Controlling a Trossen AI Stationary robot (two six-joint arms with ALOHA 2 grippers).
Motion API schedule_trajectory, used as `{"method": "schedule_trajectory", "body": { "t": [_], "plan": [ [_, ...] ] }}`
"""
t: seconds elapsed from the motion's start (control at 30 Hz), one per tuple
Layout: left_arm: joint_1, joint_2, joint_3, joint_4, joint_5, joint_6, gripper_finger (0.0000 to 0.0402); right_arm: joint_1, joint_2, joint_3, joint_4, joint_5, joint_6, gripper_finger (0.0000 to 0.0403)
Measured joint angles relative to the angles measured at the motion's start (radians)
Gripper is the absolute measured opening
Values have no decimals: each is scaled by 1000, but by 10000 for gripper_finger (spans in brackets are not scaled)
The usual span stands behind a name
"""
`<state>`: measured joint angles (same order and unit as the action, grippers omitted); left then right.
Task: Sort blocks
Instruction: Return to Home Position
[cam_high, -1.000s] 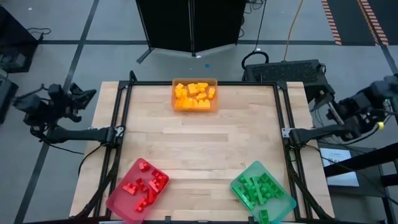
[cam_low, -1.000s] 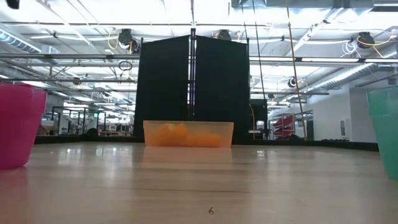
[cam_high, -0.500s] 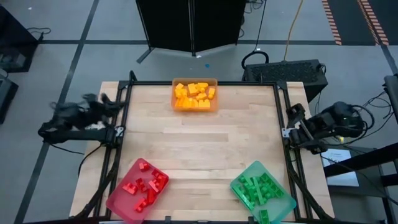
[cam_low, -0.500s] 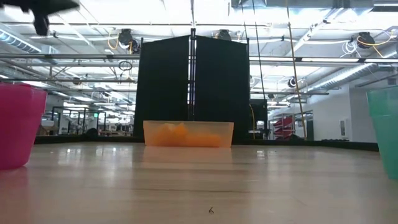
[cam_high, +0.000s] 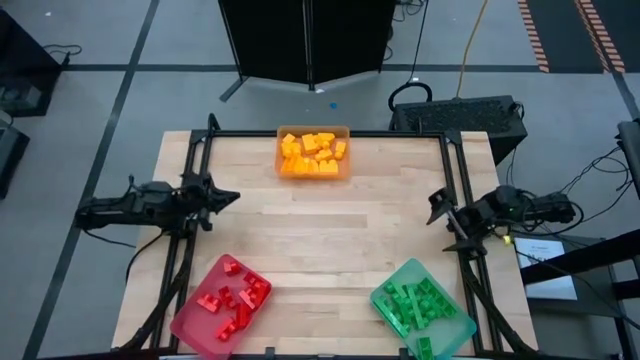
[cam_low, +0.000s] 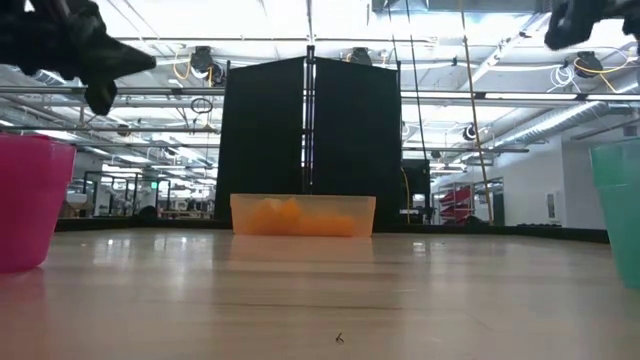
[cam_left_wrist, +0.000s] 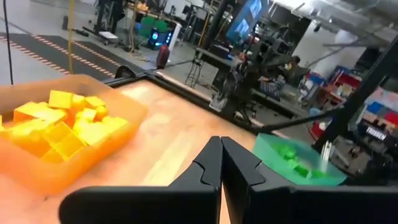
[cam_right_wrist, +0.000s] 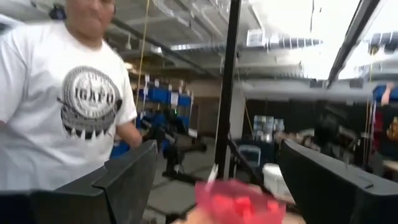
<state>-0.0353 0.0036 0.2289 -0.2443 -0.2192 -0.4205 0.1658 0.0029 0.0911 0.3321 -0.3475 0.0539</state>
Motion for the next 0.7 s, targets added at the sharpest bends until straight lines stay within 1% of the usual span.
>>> {"method": "schedule_trajectory", "body": {
  "t": [0.17,0.33,0.4,0.5,0.6,0.7],
  "plan": [
    [-19,0,-74,6,-25,-12,4,0,0,-70,1,1,-11,322],
    [-34,1,-160,104,-59,-35,4,0,0,-77,-52,8,-65,322],
    [-39,9,-169,140,-68,12,4,0,0,-77,-82,9,-76,322],
    [-41,11,-169,141,-101,83,4,0,0,-77,-104,9,-79,322],
    [-41,11,-169,142,-141,106,4,0,0,-77,-124,9,-99,322],
    [-41,11,-169,142,-148,98,4,0,0,-77,-151,9,-104,322]
  ]
}}
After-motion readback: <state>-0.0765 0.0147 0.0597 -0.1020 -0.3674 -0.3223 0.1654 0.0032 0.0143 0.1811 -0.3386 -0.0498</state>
